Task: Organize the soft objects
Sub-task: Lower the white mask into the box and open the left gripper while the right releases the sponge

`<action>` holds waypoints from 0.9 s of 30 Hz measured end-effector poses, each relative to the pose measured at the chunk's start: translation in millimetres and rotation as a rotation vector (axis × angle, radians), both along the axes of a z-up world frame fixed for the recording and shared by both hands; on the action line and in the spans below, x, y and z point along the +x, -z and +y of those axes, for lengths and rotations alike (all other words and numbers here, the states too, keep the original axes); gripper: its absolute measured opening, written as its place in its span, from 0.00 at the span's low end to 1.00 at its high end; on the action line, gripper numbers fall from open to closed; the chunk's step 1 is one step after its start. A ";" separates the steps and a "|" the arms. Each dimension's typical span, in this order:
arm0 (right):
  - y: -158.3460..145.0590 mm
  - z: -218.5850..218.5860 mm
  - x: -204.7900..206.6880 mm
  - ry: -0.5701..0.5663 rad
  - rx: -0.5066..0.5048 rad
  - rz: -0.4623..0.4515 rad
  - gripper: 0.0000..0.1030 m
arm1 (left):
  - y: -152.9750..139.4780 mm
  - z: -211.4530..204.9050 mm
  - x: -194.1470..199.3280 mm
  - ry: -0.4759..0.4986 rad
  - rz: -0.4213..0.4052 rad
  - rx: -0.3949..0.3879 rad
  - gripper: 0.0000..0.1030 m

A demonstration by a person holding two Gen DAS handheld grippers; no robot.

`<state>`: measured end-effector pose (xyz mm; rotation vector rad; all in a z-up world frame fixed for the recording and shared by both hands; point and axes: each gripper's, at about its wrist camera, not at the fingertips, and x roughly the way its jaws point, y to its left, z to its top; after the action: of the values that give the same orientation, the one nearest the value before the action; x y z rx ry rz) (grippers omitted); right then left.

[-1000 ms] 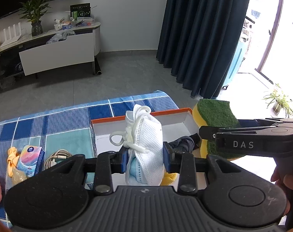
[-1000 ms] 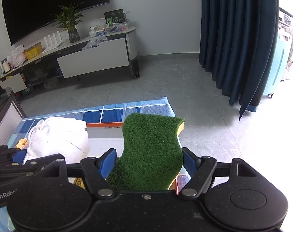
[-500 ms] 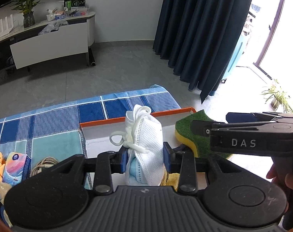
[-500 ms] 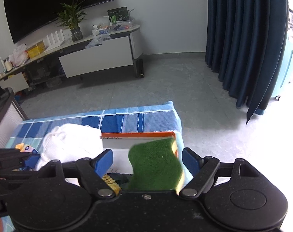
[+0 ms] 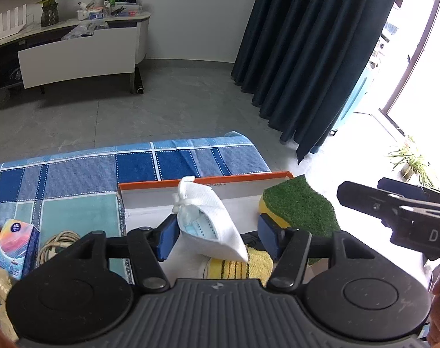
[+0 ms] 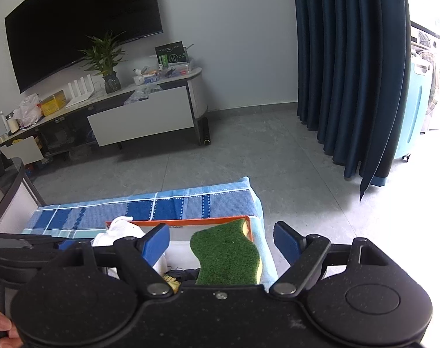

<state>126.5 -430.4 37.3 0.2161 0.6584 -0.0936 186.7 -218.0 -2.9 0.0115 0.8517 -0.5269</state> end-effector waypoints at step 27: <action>-8.3 59.1 -27.8 -0.106 -0.012 0.021 0.90 | -17.1 49.8 -38.7 -0.167 -0.048 0.112 0.91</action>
<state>98.6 -371.2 45.5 0.1686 0.6886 0.0014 147.9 -168.2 14.2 0.0548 0.8260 -0.3204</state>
